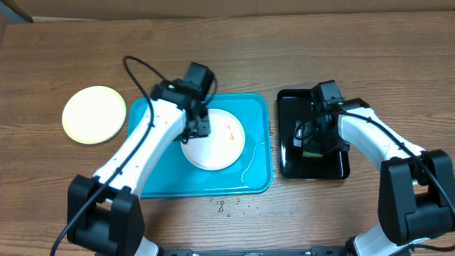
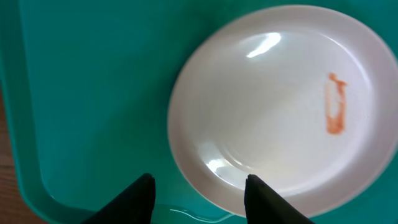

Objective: Clean dirty plates on tray and stack at the side
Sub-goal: 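Slide the stained white plate rightward onto the tray center with left gripper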

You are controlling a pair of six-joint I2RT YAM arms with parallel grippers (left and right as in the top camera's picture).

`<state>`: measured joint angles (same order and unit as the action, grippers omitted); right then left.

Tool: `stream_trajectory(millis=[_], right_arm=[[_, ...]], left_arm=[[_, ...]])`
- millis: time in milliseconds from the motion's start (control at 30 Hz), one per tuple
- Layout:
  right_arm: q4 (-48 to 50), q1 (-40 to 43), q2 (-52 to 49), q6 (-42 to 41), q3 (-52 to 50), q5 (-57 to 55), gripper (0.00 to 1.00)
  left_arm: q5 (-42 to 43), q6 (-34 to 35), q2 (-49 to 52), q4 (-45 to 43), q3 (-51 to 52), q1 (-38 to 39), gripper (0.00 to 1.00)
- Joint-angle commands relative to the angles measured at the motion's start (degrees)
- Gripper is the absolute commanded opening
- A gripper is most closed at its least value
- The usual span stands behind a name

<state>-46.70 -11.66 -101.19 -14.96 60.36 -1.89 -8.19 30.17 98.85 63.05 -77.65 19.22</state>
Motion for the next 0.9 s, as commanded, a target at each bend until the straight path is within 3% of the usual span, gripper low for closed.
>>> stream_trajectory(millis=[0,133,267,433,867], right_arm=[[0.2,0.1,1.1,0.0,-0.2,-0.4,1.0],[0.2,0.1,1.1,0.0,-0.2,-0.4,1.0],[0.2,0.1,1.1,0.0,-0.2,-0.4,1.0],[0.2,0.1,1.1,0.0,-0.3,-0.4,1.0],[0.2,0.1,1.1,0.0,-0.2,-0.4,1.0]], left_arm=[[-2.2,3.1,2.9,0.2,2.3,-3.8,0.46],[2.4,0.1,5.4,-3.0,5.1,-6.9,0.39],[9.5,-6.9,7.6,-6.9,7.7,-7.3,0.44],[9.7,-7.5,8.6,-8.5,8.3,-7.3,0.43],[8.8,-8.4,8.7,-12.6,12.6,-7.2,0.23]])
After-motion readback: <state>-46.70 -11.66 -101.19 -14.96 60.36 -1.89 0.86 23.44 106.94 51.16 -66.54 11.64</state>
